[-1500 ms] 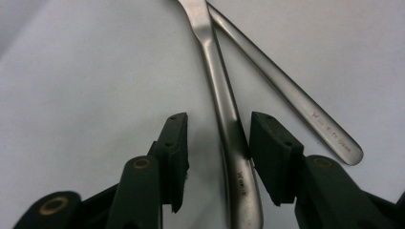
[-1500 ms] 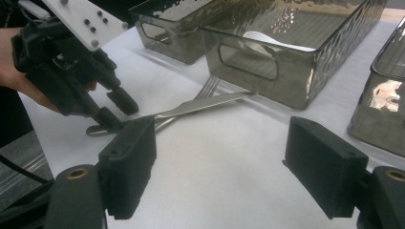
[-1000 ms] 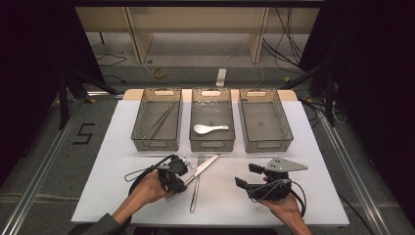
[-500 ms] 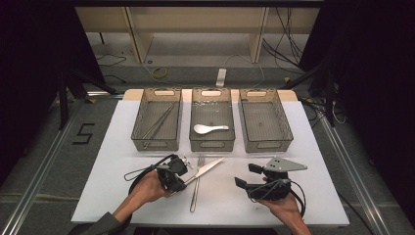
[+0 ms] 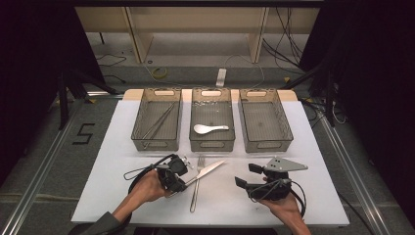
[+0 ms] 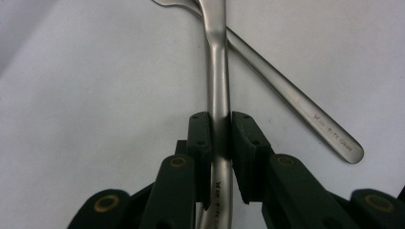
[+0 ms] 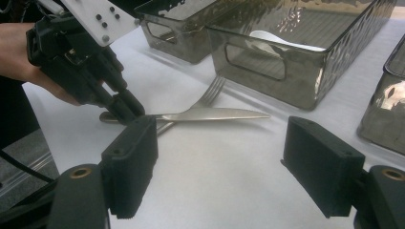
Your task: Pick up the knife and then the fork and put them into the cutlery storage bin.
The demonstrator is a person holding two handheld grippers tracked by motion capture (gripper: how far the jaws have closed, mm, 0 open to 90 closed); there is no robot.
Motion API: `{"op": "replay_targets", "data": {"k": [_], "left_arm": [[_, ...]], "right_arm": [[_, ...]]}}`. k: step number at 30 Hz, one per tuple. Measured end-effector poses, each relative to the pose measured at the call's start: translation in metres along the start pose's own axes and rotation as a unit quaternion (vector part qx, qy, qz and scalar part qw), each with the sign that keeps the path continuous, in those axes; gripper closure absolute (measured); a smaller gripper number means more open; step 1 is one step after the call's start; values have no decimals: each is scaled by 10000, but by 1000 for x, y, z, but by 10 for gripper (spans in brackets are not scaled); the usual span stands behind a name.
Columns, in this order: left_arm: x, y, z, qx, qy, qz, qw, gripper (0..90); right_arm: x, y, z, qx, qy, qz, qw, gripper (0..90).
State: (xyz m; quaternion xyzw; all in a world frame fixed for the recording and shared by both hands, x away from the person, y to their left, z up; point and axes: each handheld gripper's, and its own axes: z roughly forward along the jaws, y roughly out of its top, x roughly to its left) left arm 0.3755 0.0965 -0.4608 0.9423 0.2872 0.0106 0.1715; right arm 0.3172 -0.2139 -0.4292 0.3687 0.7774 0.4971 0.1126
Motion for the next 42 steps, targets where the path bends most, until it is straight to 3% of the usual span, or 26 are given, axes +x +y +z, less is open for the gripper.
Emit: {"op": "replay_targets", "data": {"k": [18,22,26,31,35,39,42], "left_arm": [[-2,2,-11,-91,-225,35,9997,782],[-5,2,-15,-110,-285,39,9995,783],[-10,5,-19,-123,-355,115,9992,783],[-16,10,-21,-113,-425,209,9988,782],[-22,14,-22,-138,-548,274,9980,782],[-27,17,-24,-100,-607,380,9974,782],[-30,19,-24,-70,-693,402,9968,782]], "right_arm": [[2,1,0,-3,42,-15,10000,286],[10,3,4,-3,160,-189,9997,286],[24,6,14,107,235,-577,9980,289],[40,8,28,301,263,-1152,9925,295],[50,7,38,455,279,-1598,9857,302],[57,5,47,643,239,-2011,9772,314],[61,3,54,814,211,-2388,9674,328]]}}
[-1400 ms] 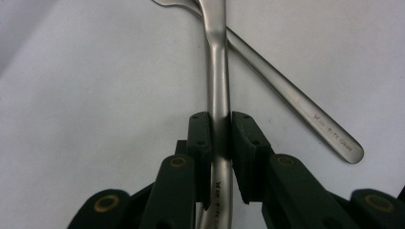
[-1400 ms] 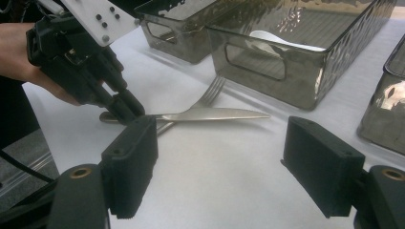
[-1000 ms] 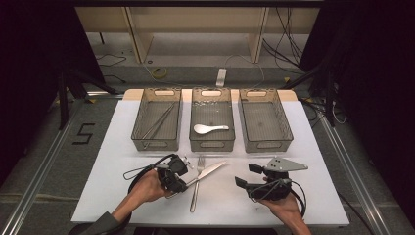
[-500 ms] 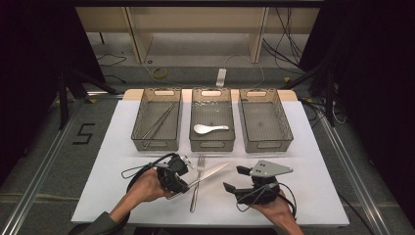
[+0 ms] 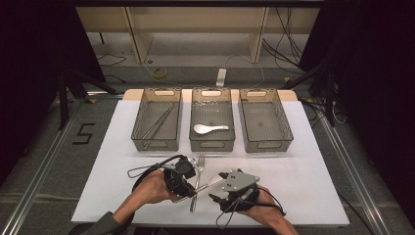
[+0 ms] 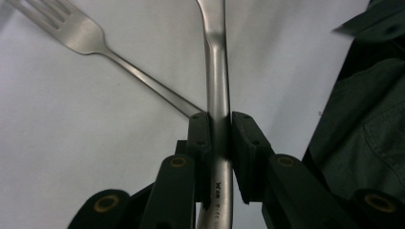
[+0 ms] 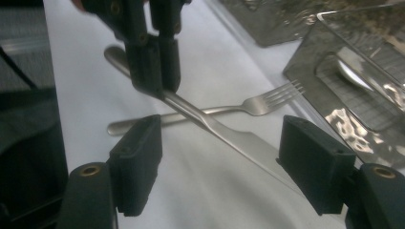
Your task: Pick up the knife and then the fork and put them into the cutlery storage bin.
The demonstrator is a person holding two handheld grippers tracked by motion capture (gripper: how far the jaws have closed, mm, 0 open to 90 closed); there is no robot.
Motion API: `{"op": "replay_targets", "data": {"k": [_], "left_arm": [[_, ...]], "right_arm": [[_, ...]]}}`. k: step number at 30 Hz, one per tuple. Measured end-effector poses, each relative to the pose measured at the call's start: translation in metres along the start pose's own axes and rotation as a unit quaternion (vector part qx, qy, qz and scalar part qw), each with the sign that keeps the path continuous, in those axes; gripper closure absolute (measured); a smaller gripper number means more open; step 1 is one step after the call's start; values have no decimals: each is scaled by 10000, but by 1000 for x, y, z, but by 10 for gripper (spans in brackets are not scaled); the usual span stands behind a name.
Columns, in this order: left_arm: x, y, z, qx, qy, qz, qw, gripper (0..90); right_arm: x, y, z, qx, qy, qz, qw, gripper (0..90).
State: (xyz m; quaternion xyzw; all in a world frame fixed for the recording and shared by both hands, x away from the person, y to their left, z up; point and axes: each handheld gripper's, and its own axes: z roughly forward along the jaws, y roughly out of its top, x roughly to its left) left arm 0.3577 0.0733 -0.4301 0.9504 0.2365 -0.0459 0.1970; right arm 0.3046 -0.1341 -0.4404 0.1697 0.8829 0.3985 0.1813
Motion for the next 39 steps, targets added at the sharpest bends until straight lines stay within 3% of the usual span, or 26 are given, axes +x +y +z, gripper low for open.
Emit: {"op": "replay_targets", "data": {"k": [6,11,14,16,17,24,26,27,30,33,35,38,39], "left_arm": [[-2,3,-1,39,-59,58,10000,782],[-5,5,-2,47,-122,82,9999,781],[-7,6,-1,92,-211,133,9996,782],[-8,7,-1,137,-225,155,9995,781],[-8,7,-1,141,-237,159,9995,781],[-9,7,-1,121,-331,169,9992,781],[-9,8,-2,130,-343,189,9991,781],[-8,8,-2,120,-350,184,9991,781],[-7,8,-4,92,-424,177,9989,780],[-8,8,-6,55,-429,206,9989,778],[-7,8,-7,-20,-449,219,9987,777],[-6,8,-11,-76,-484,274,9984,775],[-7,8,-11,-82,-493,274,9984,774]], "right_arm": [[8,3,19,383,-107,-642,9971,369],[13,4,33,584,-219,-1161,9913,414],[17,5,37,686,-293,-1518,9856,450],[20,5,39,799,-257,-1596,9836,479],[21,5,39,857,-251,-1752,9805,494],[28,3,41,808,-409,-2085,9738,604],[30,3,41,769,-479,-2253,9701,636],[29,4,41,767,-472,-2391,9668,663],[29,4,39,758,-401,-2449,9658,706],[31,4,38,810,-393,-2665,9596,746],[31,4,38,857,-345,-2865,9536,784],[33,3,38,923,-216,-2896,9525,823],[32,3,38,923,-187,-2961,9505,826]]}}
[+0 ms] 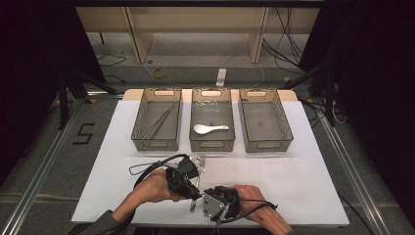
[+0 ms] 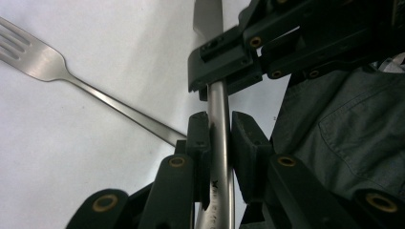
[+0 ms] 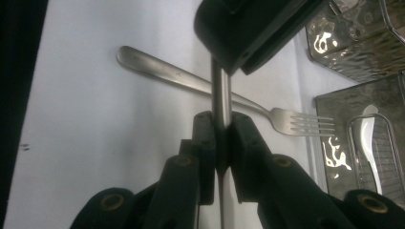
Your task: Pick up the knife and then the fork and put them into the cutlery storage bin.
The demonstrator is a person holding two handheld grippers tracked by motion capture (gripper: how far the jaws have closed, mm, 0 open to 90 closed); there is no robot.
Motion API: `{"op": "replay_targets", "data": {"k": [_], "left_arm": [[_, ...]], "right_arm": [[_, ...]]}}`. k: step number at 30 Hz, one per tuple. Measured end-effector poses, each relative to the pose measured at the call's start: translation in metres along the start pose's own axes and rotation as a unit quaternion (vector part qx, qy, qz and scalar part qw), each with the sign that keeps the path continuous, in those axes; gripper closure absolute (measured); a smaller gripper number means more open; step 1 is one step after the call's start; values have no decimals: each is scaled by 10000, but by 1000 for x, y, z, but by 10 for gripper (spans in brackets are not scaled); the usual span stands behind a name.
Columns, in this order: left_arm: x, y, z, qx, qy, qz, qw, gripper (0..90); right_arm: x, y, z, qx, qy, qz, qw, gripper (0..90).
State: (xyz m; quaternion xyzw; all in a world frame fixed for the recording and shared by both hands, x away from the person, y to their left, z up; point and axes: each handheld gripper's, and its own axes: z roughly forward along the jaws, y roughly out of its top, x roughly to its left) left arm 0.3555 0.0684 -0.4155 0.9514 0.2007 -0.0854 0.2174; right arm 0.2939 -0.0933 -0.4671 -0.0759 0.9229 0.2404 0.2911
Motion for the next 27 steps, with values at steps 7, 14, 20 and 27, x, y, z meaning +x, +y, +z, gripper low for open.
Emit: {"op": "replay_targets", "data": {"k": [7,14,20,27], "left_arm": [[2,-1,-12,-341,165,-41,9993,664],[12,-10,-31,-1056,509,-334,9925,410],[15,-19,-40,-1731,928,-523,9791,280],[19,-32,-40,-2233,1119,-646,9661,209]], "right_arm": [[-6,-2,-3,44,42,189,9998,833],[-18,-15,-7,218,56,680,9974,836],[-34,-31,-12,302,-42,1421,9894,836],[-62,-54,-21,111,-118,2538,9671,836]]}}
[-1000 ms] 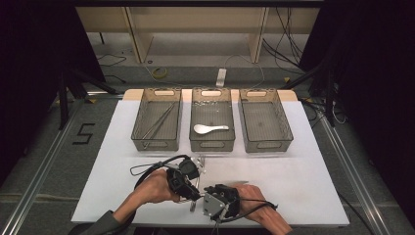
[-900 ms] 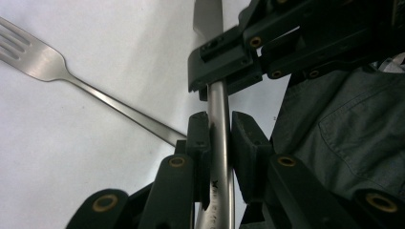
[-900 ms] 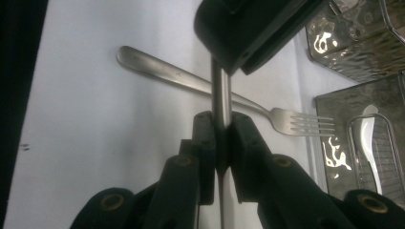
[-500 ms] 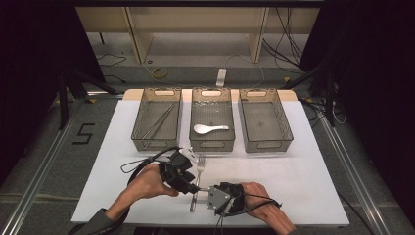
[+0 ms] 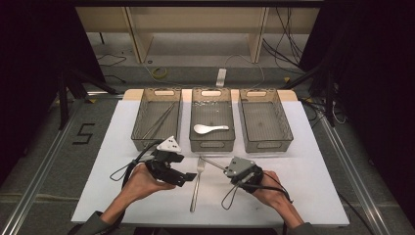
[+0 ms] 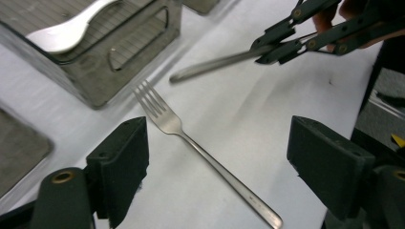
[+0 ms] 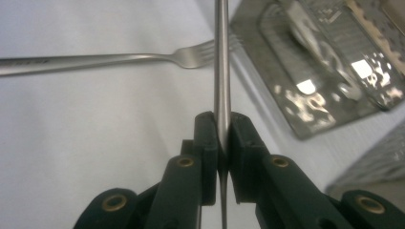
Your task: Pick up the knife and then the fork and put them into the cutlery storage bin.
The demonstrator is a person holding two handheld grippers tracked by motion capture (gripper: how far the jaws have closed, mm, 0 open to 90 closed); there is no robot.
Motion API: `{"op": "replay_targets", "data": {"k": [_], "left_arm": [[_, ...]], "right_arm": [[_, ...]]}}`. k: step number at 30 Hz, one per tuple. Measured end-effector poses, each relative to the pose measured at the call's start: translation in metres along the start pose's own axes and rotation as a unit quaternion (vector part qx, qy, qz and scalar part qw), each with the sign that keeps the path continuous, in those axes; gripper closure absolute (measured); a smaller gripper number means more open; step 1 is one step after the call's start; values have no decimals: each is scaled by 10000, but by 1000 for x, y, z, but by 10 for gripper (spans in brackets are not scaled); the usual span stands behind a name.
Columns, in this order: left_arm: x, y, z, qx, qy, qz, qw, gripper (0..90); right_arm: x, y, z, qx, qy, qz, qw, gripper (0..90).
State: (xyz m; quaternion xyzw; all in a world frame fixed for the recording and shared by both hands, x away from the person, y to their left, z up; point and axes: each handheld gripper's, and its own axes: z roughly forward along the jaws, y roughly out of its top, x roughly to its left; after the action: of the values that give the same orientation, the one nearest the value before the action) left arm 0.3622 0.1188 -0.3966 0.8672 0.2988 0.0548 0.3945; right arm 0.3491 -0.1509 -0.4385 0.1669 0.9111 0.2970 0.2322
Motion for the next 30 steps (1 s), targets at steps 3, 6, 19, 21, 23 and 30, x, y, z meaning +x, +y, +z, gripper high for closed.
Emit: {"op": "replay_targets", "data": {"k": [3,6,19,21,23,30], "left_arm": [[1,-3,-2,-158,44,-53,9999,203],[3,-8,-3,-134,36,-94,9999,202],[10,-22,-8,-129,85,-286,9995,203],[11,-23,-8,-148,92,-312,9994,204],[11,-24,-9,-145,109,-311,9994,205],[13,-27,-13,-330,183,-377,9986,205]], "right_arm": [[-13,-2,-4,-41,-9,417,9991,836],[-25,-4,-9,-73,59,827,9965,836],[-82,-7,-25,-408,-59,1959,9798,837],[-92,-6,-27,-411,-115,2074,9773,837],[-102,-5,-28,-425,-194,2210,9742,837],[-140,0,-28,-451,-560,2627,9622,837]]}}
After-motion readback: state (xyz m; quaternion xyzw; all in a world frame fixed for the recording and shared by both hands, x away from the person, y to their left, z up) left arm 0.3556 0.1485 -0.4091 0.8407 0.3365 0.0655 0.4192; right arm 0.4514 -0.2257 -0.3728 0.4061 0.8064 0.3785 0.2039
